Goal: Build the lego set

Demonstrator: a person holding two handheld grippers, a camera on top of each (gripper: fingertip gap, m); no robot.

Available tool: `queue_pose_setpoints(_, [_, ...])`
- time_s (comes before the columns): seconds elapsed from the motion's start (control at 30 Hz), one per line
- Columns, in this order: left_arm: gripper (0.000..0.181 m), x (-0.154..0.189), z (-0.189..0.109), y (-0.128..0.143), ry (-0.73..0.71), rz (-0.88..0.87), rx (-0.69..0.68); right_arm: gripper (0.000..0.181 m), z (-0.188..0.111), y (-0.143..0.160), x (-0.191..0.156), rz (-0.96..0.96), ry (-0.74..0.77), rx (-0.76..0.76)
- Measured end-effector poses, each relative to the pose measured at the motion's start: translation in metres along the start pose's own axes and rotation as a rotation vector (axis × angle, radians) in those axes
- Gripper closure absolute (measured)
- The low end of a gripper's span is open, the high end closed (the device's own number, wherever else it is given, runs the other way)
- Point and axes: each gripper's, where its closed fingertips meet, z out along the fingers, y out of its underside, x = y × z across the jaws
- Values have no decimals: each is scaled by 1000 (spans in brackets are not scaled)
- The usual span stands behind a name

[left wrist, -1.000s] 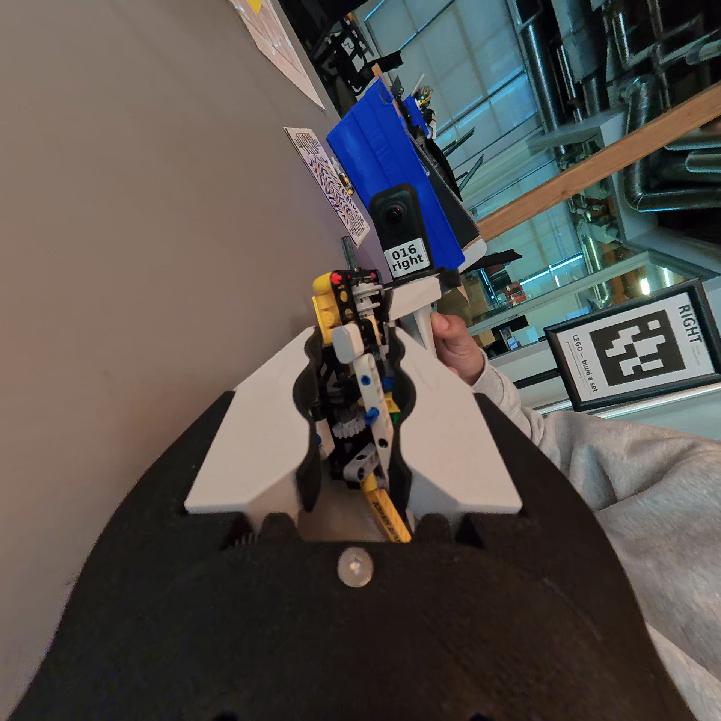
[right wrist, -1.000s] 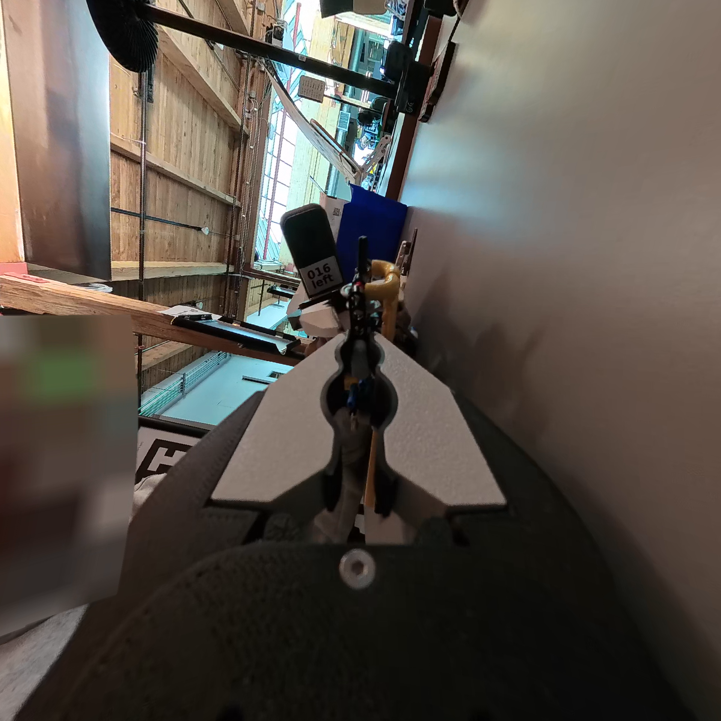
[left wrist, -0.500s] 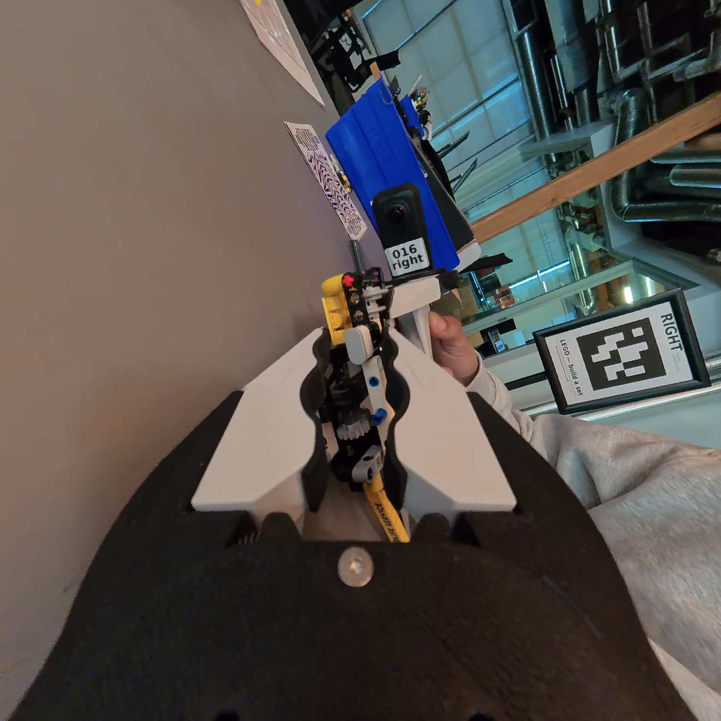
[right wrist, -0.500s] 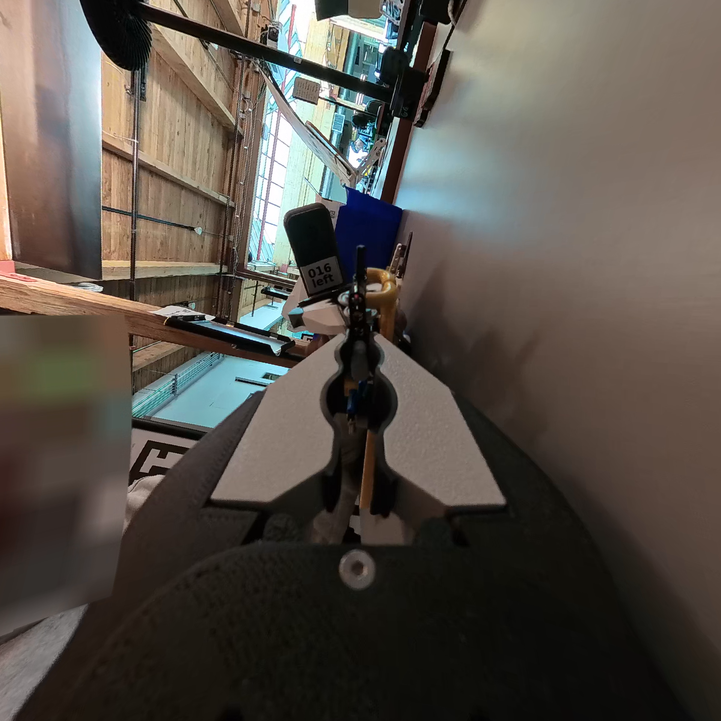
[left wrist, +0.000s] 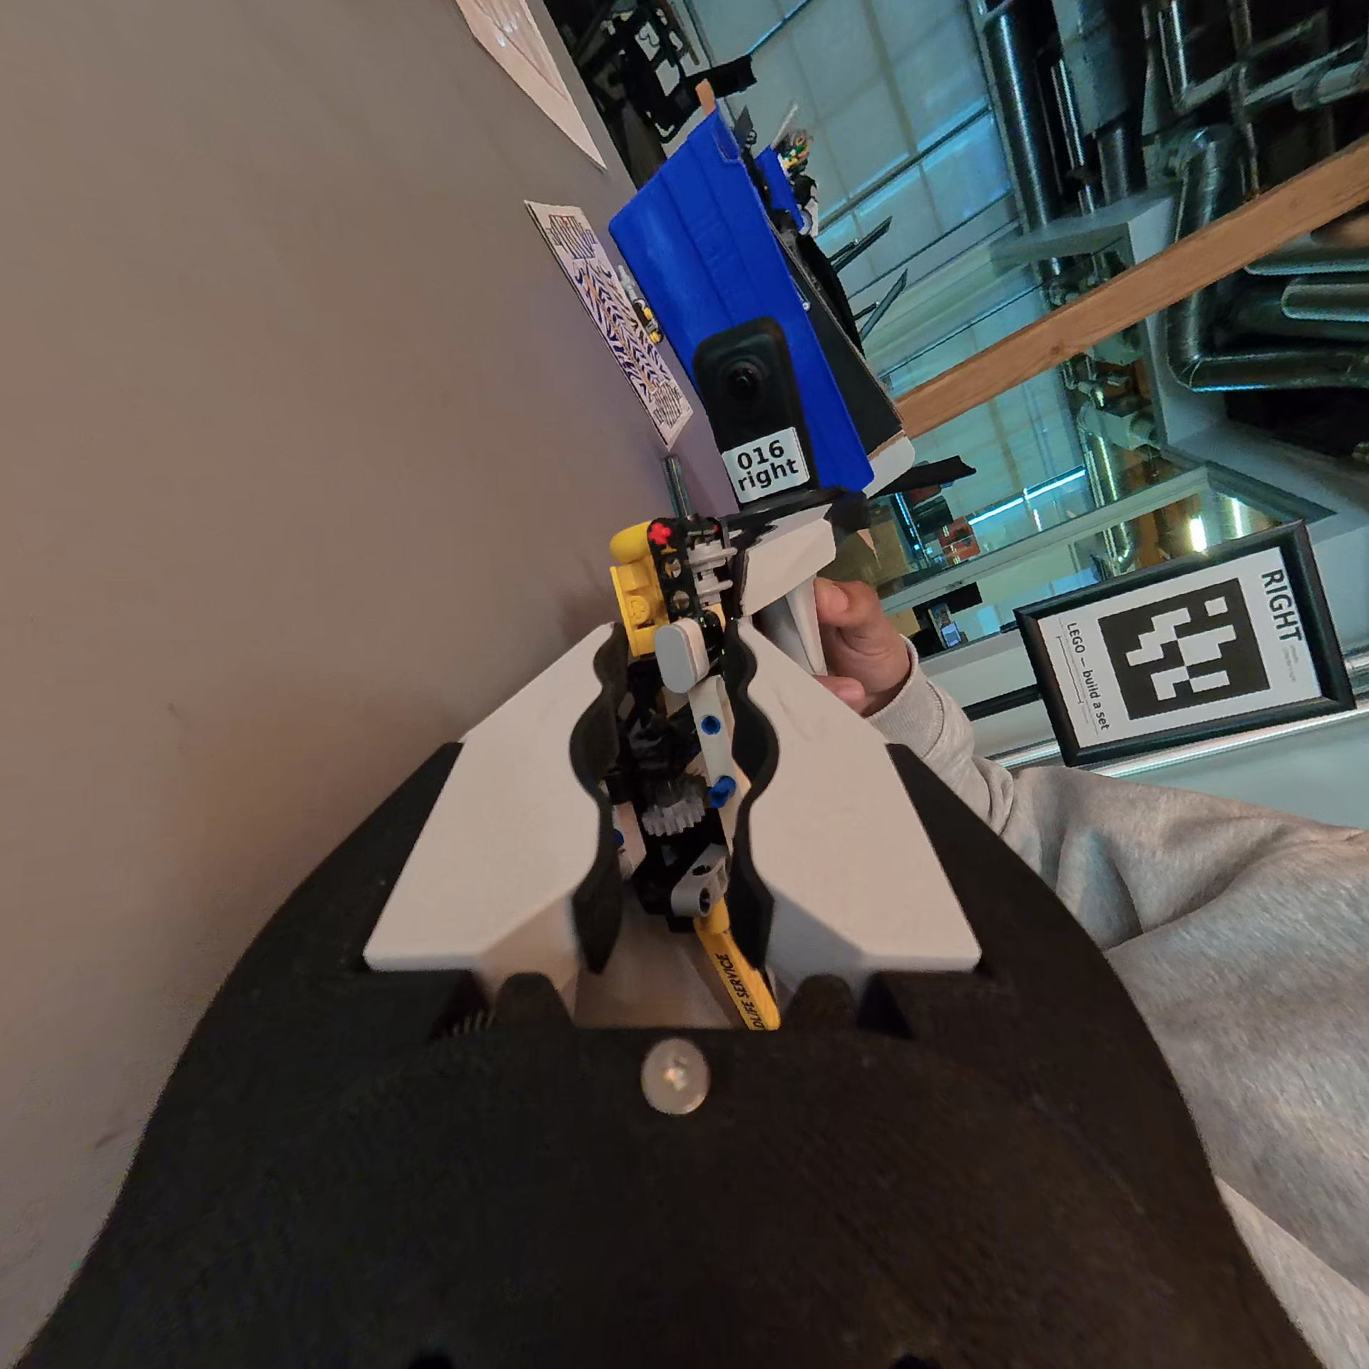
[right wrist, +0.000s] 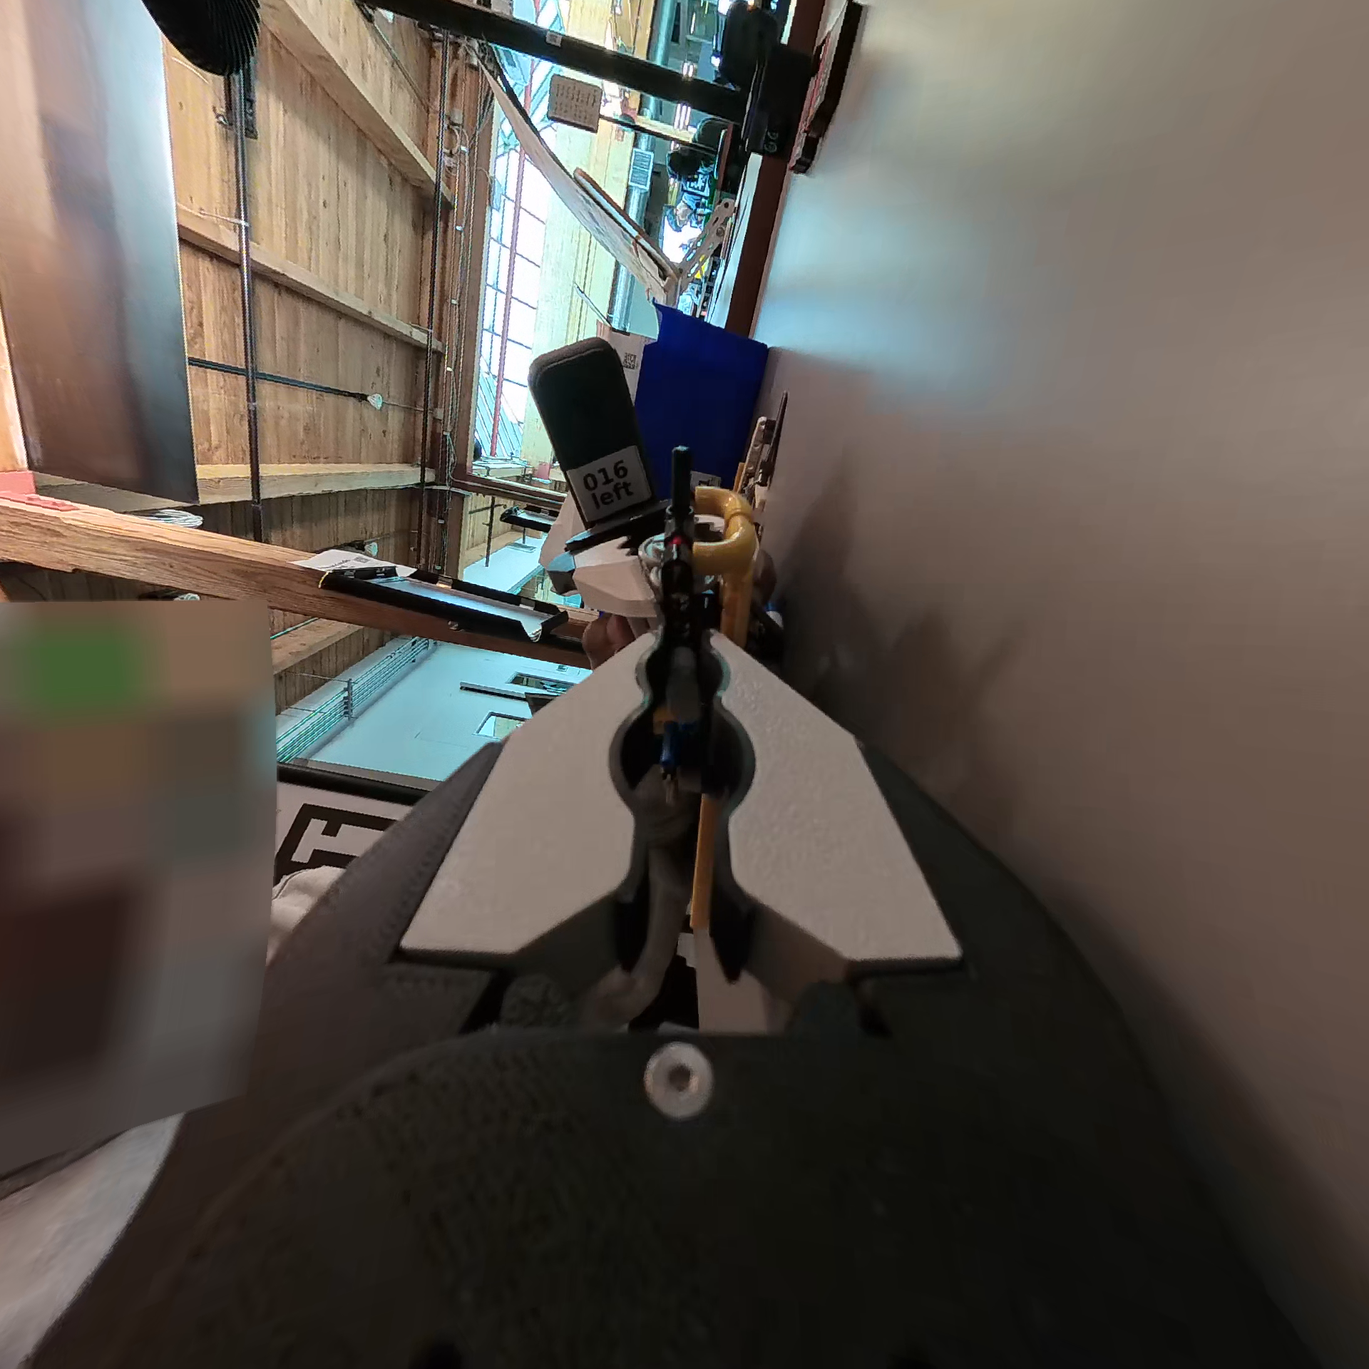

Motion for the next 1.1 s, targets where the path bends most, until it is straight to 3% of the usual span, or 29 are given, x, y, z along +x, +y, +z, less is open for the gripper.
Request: queue_pose_setpoints(1.1, [157, 0, 3, 2, -27, 34, -17, 176, 1, 0, 3, 29, -2, -9])
